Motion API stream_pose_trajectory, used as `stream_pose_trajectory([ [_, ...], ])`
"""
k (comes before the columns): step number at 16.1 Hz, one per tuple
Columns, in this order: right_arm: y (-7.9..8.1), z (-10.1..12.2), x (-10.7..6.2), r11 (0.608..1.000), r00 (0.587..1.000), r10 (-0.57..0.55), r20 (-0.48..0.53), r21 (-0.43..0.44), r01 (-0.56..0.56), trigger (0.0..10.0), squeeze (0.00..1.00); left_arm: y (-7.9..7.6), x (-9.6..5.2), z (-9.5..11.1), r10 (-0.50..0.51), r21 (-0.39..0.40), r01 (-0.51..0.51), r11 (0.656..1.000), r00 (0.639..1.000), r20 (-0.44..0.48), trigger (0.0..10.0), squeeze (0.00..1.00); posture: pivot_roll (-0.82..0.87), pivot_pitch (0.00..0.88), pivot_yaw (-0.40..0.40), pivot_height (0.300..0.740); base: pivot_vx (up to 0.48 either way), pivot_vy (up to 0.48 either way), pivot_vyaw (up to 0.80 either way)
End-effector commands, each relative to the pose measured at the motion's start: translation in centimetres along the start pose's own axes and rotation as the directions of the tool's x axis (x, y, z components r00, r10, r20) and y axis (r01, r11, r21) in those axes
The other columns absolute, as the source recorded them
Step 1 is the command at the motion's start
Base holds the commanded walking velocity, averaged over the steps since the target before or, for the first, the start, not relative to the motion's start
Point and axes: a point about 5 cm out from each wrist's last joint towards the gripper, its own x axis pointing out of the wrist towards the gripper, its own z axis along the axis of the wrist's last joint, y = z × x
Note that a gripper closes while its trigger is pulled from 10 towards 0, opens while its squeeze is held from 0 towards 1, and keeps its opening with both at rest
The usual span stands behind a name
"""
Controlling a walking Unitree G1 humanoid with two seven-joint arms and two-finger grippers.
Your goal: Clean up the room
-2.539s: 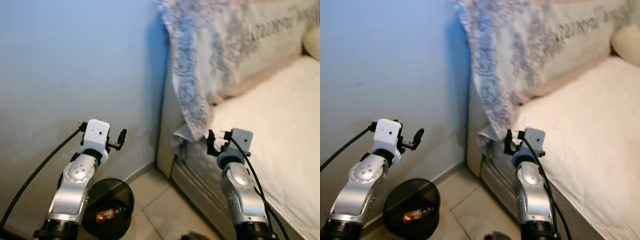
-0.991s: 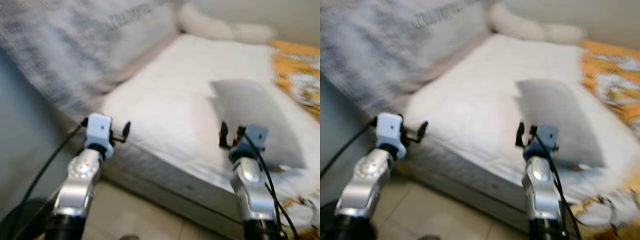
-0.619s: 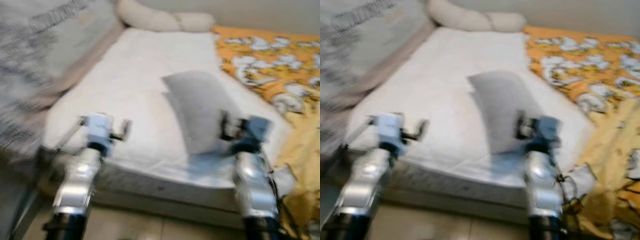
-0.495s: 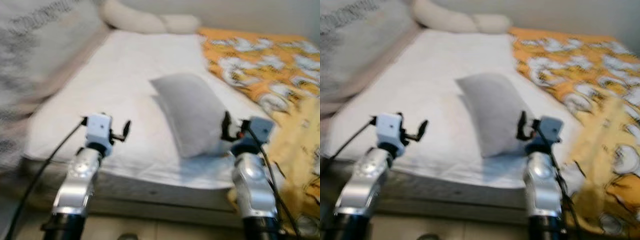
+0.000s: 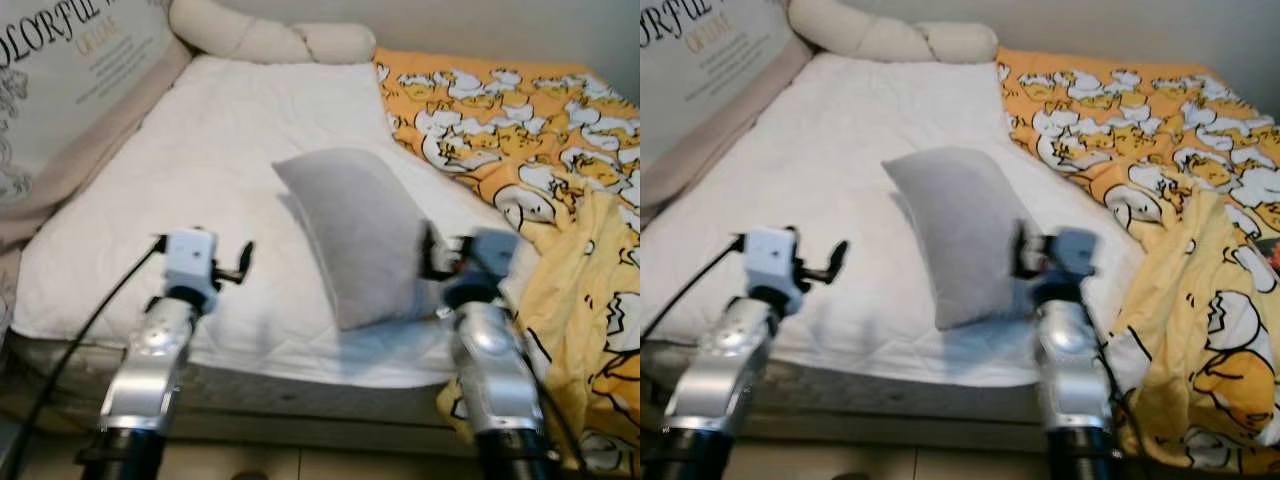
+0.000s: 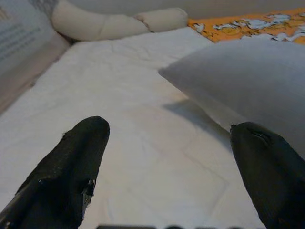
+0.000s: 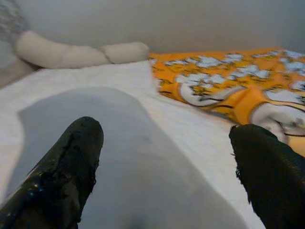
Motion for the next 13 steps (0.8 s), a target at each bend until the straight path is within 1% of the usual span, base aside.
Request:
stream_pose_trajectory([
  [1,-1.17,0.16,0.03,0.999,0.999,-0.034,0.001,-0.02,0.034,10.0,0.0,-0.58,0.25,0.36,-0.015,-0.005,0.015,1.0,1.0,0.015,10.0,0.0,0.09,0.0,-0.014,0.74,0.24,0.0,0.0],
  [3,-0.75,-0.15,0.21,0.999,0.999,0.007,-0.031,-0.035,-0.008,10.0,0.0,-0.64,0.42,0.43,-0.019,-0.012,0.019,1.0,1.0,0.018,10.0,0.0,0.09,0.0,-0.012,0.74,0.247,0.0,0.0],
  [13,-0.67,-0.37,0.18,0.999,0.999,0.012,-0.047,-0.035,-0.014,10.0,0.0,-0.63,0.45,0.45,-0.024,-0.022,0.025,0.999,1.0,0.018,10.0,0.0,0.09,0.0,-0.013,0.74,0.281,0.0,0.0],
])
